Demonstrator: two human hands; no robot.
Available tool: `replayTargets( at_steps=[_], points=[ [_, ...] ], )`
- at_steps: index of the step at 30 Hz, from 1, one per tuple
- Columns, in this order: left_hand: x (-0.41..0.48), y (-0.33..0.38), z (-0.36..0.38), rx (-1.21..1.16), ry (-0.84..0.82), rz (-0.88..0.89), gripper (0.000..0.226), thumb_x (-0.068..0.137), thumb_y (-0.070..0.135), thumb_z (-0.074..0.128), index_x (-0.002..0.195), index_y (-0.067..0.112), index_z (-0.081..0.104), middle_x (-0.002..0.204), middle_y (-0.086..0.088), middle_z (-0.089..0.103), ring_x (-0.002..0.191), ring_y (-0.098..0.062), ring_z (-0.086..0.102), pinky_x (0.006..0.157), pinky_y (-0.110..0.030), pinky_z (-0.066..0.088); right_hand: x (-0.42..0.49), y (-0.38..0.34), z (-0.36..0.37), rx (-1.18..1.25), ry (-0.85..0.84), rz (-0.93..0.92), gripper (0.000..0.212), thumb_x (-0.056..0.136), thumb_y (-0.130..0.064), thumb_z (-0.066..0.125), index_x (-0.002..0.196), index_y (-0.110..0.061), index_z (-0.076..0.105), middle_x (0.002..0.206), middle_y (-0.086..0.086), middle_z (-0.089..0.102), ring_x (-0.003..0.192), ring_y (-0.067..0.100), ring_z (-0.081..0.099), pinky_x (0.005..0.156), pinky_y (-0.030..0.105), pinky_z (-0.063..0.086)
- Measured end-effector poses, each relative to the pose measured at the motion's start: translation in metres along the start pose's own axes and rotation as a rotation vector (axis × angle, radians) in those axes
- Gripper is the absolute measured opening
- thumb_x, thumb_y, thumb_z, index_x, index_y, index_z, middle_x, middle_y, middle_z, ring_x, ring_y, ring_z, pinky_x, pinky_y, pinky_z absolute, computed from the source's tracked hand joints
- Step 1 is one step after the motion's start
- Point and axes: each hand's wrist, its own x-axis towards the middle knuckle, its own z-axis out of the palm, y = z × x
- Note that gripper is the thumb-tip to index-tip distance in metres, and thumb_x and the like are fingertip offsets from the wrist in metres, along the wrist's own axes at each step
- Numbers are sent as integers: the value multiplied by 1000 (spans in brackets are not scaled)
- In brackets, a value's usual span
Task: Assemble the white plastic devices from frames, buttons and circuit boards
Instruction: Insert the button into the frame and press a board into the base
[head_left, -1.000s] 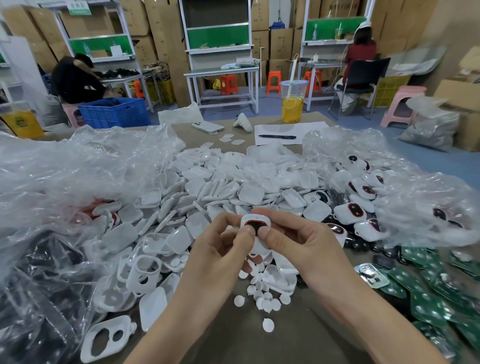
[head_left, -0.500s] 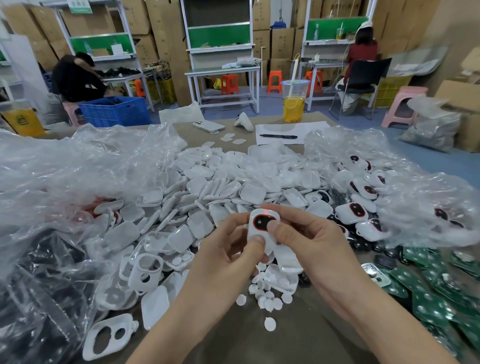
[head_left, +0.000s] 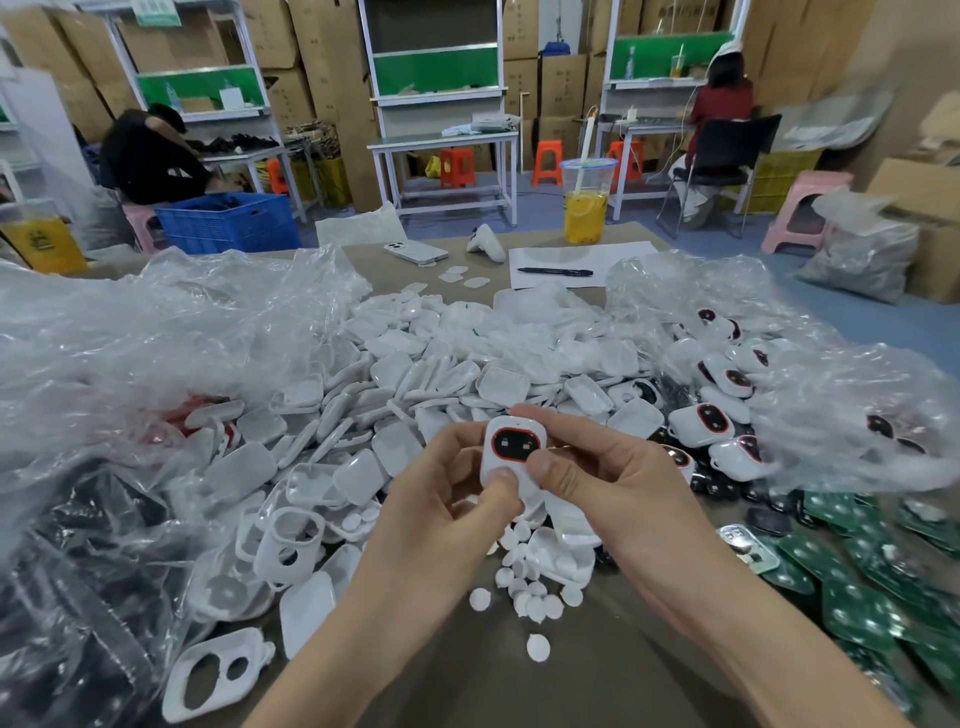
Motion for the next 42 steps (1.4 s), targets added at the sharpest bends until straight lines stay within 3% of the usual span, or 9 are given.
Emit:
replayTargets(
  at_steps=[3,7,12,17,21,25,33,38,42],
  points=[
    [0,-1,0,6,-12,18,16,91,37,58,104,42,66,100,5,77,83,-27,70,79,-34,55,0,-1,-1,-6,3,-4,34,75,-34,75,109,-38,77,105,3,77,105,17,72,85,15,53],
    [-1,-3,-1,8,13,14,18,92,42,56,106,39,67,92,4,76,80,-11,71,76,-26,53,-2,-2,-1,-20,-12,-6,31,78,-34,75,109,-38,76,103,0,78,103,13,72,83,12,51],
    [-1,-4,-1,10,25,15,19,92,42,54,102,32,67,86,-2,74,77,-20,67,75,-38,54,-3,0,0,-43,-35,7,29,79,-29,75,107,-36,78,97,10,77,94,15,73,80,14,52],
    [-1,-2,-2,13,15,19,16,91,41,56,97,30,66,85,-8,73,71,-19,61,70,-32,51,-2,3,-2,-29,-34,9,29,81,-22,72,107,-33,78,102,7,77,100,15,72,81,14,52],
    [-2,-2,-2,13,4,-14,12,93,41,57,95,34,66,85,3,74,68,-8,65,67,-18,50,-1,5,-3,-64,-13,7,28,80,-25,70,105,-36,78,103,7,77,102,18,71,81,13,52],
    [-3,-1,-1,7,10,2,8,96,35,61,99,36,68,88,3,75,70,-9,65,68,-16,50,1,5,-5,-59,-20,-4,28,81,-26,71,106,-36,78,103,3,77,102,17,71,81,13,52],
    [-4,1,2,52,-3,35,24,99,17,61,102,41,65,91,3,75,84,-19,68,77,-28,53,4,11,-8,-9,-30,3,30,84,-28,74,113,-35,76,109,7,76,108,22,71,99,28,53],
    [-3,0,4,59,65,63,28,97,22,63,103,49,66,91,9,76,75,-8,68,69,-13,50,9,8,-11,170,35,-8,30,85,-37,72,113,-28,76,105,3,76,92,16,69,85,24,56],
    [4,0,14,122,104,60,32,96,36,58,110,64,61,80,11,72,69,-5,66,63,-8,47,17,2,-23,395,229,12,23,94,-25,61,108,-16,78,92,5,74,79,15,66,72,22,57]
  ],
)
